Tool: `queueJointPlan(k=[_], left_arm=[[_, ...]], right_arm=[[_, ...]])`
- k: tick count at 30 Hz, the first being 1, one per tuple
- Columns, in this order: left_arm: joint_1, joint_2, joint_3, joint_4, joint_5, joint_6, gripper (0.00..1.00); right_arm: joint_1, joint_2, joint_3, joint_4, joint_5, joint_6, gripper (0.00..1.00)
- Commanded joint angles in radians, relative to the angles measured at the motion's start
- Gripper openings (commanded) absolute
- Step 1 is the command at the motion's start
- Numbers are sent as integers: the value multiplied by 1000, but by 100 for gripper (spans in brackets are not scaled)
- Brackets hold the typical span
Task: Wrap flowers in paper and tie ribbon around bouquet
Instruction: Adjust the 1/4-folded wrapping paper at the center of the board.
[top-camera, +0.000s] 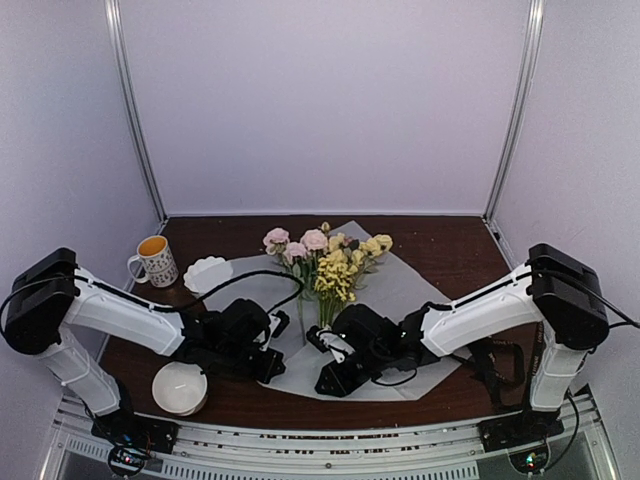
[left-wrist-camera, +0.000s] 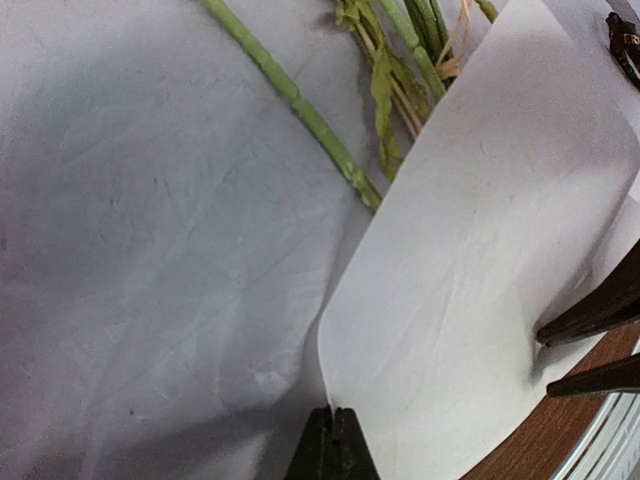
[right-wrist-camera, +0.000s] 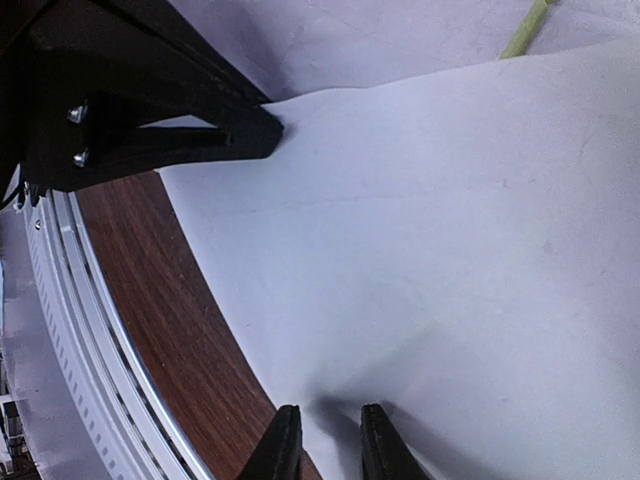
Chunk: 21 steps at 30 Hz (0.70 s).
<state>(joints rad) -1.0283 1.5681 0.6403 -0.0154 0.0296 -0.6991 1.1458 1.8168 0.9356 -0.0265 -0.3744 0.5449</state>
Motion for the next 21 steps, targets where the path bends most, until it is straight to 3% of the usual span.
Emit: queueJointPlan(k=[1,3,6,9,12,21], left_arm=[[5,-43,-4,-75,-6,3,0],[4,-70,16,-125,-23,3,5],[4,-177,26,-202,-84,-35,44],[5,-282,15,-284,-158,-103,68],[7,-354,-18,-331,-182,-210,75],[7,-417,-124,-382,-169,-424,76]], right_arm=[[-5,31,34,-75,71,-10,22],[-4,35,42,-100,92,-11,21],[-4,46,41,-121,109,-10,20],[-3,54,36,-120,105,-8,19],[-1,54,36,-123,107,-11,19],[3,51,25,-106,98,-5,19]])
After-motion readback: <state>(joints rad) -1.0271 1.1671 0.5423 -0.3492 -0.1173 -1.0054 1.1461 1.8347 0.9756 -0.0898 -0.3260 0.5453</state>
